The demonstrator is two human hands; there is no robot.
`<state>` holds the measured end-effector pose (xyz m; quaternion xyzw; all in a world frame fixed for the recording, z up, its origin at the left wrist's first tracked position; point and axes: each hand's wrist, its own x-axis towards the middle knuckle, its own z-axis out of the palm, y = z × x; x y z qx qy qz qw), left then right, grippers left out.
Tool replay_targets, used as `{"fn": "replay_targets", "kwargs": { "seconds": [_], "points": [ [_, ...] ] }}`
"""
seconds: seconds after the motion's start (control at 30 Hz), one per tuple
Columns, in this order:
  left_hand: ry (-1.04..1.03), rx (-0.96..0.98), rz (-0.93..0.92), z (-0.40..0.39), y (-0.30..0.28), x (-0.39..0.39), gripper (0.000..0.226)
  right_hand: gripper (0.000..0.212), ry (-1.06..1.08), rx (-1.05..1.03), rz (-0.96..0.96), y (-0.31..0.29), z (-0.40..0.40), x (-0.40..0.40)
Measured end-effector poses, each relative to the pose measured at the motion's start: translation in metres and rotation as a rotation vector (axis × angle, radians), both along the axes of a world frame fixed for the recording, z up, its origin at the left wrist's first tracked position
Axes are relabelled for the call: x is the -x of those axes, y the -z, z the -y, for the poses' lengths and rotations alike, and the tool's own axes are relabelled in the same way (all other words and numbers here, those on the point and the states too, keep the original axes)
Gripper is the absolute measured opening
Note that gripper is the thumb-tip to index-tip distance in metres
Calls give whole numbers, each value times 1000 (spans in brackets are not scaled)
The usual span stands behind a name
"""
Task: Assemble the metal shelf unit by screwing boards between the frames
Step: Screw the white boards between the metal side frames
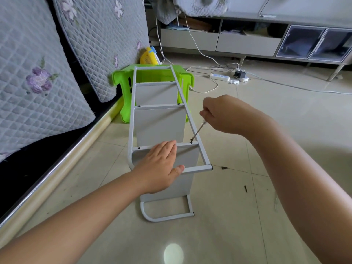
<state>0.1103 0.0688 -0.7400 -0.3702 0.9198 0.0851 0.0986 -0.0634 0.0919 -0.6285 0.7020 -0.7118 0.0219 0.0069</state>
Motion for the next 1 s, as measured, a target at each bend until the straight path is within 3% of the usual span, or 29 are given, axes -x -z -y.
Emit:
{"fn": "replay_targets", "kwargs": {
  "seconds": [0.23, 0.4, 0.5, 0.6, 0.7, 0.8, 0.9, 1.0],
  "points": [
    [13, 76, -8, 6, -2, 0, 64, 17, -123, -52, 142, -5, 0, -10],
    [39, 124, -33, 11, -3, -1, 76, 24, -128, -11, 18, -5, 7, -8],
    [70, 152, -46, 9, -1, -3, 95, 40, -28, 17, -87, -6, 11, -9],
    [51, 109, -46, 7, 3, -3, 81, 36, 20, 44, -59, -5, 13, -9],
    [53, 100, -47, 6, 4, -3, 78, 21, -56, 8, 90, -3, 11, -10],
    [32, 71, -29, 5, 3, -2, 60, 18, -118, -48, 175, -4, 5, -14],
    [32, 79, -11, 5, 2, -2, 62, 18, -114, -68, 136, -6, 4, -14],
    [32, 73, -2, 5, 2, -2, 66, 29, -108, -38, -27, -10, 6, -12]
  ]
}}
